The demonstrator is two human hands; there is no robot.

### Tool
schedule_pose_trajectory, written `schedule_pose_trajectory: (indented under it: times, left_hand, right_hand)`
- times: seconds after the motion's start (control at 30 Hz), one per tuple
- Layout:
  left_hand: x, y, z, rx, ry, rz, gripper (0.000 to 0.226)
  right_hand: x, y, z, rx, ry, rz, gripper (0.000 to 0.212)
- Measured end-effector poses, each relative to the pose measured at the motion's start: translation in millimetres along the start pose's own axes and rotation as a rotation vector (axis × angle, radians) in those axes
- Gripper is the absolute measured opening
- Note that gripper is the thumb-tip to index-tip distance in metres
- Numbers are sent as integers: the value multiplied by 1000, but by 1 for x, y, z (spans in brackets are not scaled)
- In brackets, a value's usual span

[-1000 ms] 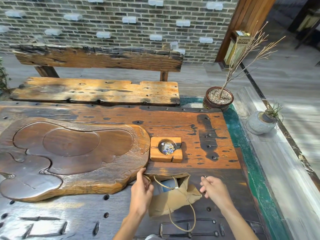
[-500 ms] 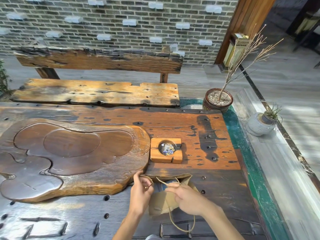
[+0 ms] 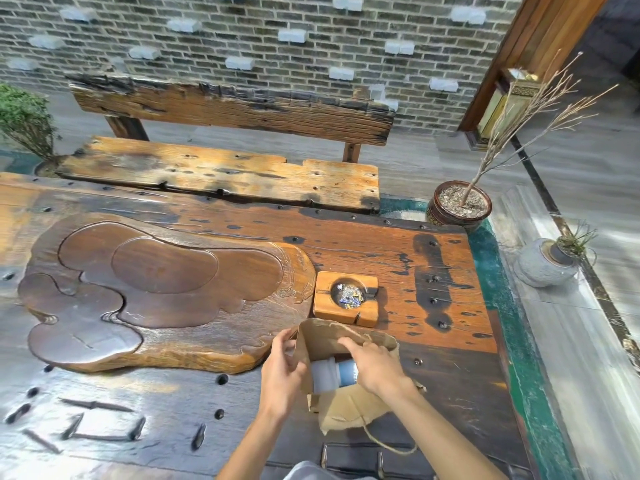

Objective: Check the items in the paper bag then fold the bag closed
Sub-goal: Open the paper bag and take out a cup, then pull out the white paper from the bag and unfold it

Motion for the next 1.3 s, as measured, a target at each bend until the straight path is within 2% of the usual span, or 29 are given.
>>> schedule_pose_trajectory:
  times: [0.17, 0.27, 0.4, 0.53, 0.73, 0.83, 0.93, 1.1, 1.2, 1.23, 1.3]
  left_hand:
    - [-2, -4, 3, -7, 4, -3, 63]
    - [-2, -5, 2, 22, 10, -7, 64]
    - [-2, -4, -1, 46, 23, -9, 64]
    - [0, -4, -3, 48, 43, -12, 66]
    - [1, -5, -3, 56, 46, -27, 70]
    - [-1, -5, 0, 40, 64, -32, 67]
    - [-3, -7, 4, 20, 68, -55, 64]
    - [3, -13, 1, 16, 82, -56, 65]
    - [6, -15, -3, 23, 94, -62, 65]
    - [6, -16, -4, 23, 99, -62, 64]
    - [6, -17, -5, 15, 119, -69, 62]
  right_hand:
    - [7, -1, 1, -63, -17, -40, 95]
    - [13, -2, 2, -111, -38, -120, 99]
    - [22, -10, 10, -76, -102, -216, 84]
    - [23, -13, 20, -125, -85, -303, 120]
    - [36, -21, 26, -92, -54, -382, 130]
    - [44, -29, 32, 12, -47, -435, 118]
    - [47, -39, 38, 179, -116, -432, 78]
    - [70, -45, 24, 155, -29, -550, 52]
    - [83, -66, 40, 207, -20, -545, 48]
    - [91, -77, 48, 253, -18, -530, 50]
    - [92, -77, 42, 257, 37, -602, 60]
Point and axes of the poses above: each hand's wrist, its own x-axis towards the middle knuckle, its own y-axis out of the back of the hand, z = x × y, the point moved 1 cm from there along x, towards the middle knuckle, and after that the axes turned 9 degrees about y, right-handed, at the moved point
